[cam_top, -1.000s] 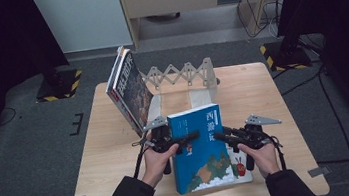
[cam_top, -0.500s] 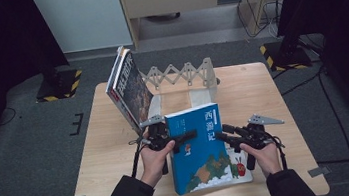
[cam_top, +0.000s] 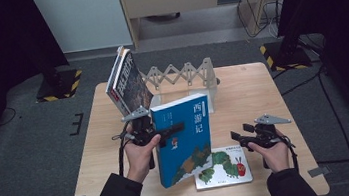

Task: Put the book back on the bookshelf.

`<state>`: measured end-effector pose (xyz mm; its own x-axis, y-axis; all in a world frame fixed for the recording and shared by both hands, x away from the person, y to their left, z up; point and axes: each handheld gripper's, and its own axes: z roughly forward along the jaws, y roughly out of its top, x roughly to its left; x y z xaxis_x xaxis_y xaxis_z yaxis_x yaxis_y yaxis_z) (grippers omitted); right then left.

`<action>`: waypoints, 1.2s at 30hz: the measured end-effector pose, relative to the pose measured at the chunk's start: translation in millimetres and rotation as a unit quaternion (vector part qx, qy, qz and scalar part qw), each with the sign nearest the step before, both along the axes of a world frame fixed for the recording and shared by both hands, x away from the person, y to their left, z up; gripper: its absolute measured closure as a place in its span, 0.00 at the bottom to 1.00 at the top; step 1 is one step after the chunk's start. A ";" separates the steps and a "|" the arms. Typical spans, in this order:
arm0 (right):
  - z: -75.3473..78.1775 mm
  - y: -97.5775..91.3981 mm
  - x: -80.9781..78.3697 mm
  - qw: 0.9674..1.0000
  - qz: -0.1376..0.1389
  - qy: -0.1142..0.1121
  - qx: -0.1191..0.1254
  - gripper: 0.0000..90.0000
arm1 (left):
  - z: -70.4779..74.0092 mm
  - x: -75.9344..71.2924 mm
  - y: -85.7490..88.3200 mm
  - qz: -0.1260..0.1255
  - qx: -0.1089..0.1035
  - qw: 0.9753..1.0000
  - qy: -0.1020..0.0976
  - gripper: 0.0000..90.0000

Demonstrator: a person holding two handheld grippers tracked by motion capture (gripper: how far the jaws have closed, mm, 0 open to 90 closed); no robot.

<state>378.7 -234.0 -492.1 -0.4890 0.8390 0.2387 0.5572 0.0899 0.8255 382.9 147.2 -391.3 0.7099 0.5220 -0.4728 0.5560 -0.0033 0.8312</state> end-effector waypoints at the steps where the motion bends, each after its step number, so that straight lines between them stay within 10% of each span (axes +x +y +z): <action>1: -1.1 -2.0 0.4 1.000 -0.007 0.003 -0.010 0.35 | 2.1 -0.2 2.1 0.003 0.002 1.000 -0.003 0.67; 18: -18.8 -38.4 10.5 0.986 -0.071 0.062 -0.138 0.21 | 29.7 6.0 47.6 0.102 0.032 0.993 -0.046 0.66; 27: -33.1 -46.4 14.6 0.981 -0.079 0.090 -0.151 0.17 | 48.4 13.5 49.7 0.139 0.048 0.986 -0.078 0.67; 36: -40.0 -51.2 15.6 0.980 -0.091 0.082 -0.155 0.11 | 47.6 35.6 37.7 0.154 0.049 0.984 -0.076 0.67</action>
<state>394.3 -285.3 -532.1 -0.3007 0.9535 0.0213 0.7105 0.2090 0.6719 418.5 184.9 -343.7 0.5697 0.7613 -0.3095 0.4118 0.0614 0.9092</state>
